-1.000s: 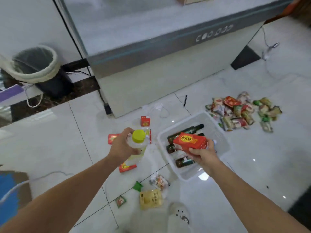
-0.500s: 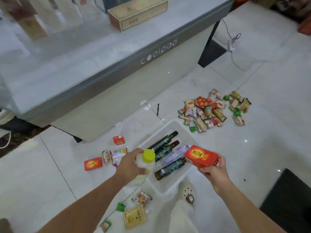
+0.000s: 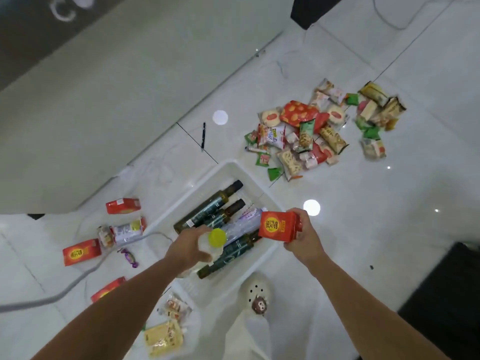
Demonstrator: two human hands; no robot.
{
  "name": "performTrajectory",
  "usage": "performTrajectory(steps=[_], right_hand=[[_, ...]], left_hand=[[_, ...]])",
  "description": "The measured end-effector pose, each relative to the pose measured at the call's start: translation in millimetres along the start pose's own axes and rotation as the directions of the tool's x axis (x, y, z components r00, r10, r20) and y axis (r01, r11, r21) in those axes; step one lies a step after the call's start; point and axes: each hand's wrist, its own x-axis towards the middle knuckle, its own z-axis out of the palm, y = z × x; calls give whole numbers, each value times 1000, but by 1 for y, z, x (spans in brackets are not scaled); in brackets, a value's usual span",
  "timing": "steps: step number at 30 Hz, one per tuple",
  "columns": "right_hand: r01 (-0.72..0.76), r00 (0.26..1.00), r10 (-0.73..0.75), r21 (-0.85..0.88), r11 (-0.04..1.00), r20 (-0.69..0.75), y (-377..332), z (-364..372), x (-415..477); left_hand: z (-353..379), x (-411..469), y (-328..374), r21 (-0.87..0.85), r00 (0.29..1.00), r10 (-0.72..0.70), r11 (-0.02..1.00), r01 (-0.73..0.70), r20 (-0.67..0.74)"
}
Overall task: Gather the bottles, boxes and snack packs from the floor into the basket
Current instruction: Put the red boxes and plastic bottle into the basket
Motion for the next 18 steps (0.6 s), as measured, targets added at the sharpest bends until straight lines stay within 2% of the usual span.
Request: performTrajectory(steps=[3, 9, 14, 18], right_hand=[[4, 1000, -3, 36, 999, -15, 23, 23, 40], [-76, 985, 121, 315, 946, -126, 57, 75, 117], [-119, 973, 195, 457, 881, -123, 69, 95, 162], [-159, 959, 250, 481, 862, -131, 79, 108, 185]], left_hand=[[29, 49, -12, 70, 996, -14, 998, 8, 84], [72, 130, -36, 132, 974, -6, 991, -25, 228], [90, 171, -40, 265, 935, -46, 963, -51, 351], [100, 173, -47, 364, 948, -11, 925, -112, 319]])
